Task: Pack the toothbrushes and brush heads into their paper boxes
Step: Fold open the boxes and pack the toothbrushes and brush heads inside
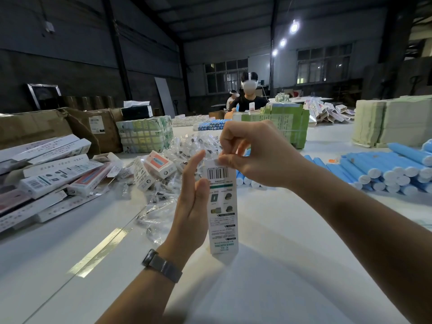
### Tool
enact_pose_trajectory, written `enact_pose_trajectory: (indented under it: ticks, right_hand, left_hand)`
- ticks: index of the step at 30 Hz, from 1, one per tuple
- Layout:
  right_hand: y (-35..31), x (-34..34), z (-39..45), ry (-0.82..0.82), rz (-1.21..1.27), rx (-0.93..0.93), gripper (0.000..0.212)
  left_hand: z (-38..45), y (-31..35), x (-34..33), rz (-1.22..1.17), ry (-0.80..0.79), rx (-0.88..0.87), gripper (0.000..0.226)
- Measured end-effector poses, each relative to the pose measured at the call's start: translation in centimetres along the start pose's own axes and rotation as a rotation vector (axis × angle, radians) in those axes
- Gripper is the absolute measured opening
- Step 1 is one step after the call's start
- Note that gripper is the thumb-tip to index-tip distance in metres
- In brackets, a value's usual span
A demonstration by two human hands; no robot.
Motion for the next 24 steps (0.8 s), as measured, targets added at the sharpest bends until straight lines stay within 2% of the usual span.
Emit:
enact_pose_trajectory:
  ticks: [4,9,14,19,24]
  right_hand:
    - [0.4,0.0,0.0,-0.043,0.044,-0.009,0.027]
    - [0.6,-0.1,0.0,-0.073,0.111,-0.013,0.031]
    - [1.9,-0.3,-0.6,-0.089,0.297,-0.082,0.03]
    - [0.8,-0.5,-0.6,-0.069,0.025,0.048,0.023]
    - [0.8,-0.6,-0.7,-0.064,-0.03,0.069,0.012]
  left_hand:
    - [0.1,0.4,-0.2,0.027,0.011,-0.014,0.041]
    - [0.2,0.7,-0.2,0.041,0.037,-0.038,0.041]
    - [0.2,0.2,0.1,0.028,0.082,-0.023,0.034]
    - [0.1,-0.5,0.3,0.015,0.101,-0.012,0.02]
    - [0.1,-0.2,0.2,0.006,0.11,-0.033,0.023]
Point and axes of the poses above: each hand's wrist, its own z-axis towards the middle knuckle, its own x-axis out of the back of the hand, y = z × x, the point moved 7 cm from there along z, towards the middle knuckle, and after that the axes turned 1 degree about -x, right-handed, at the moved point
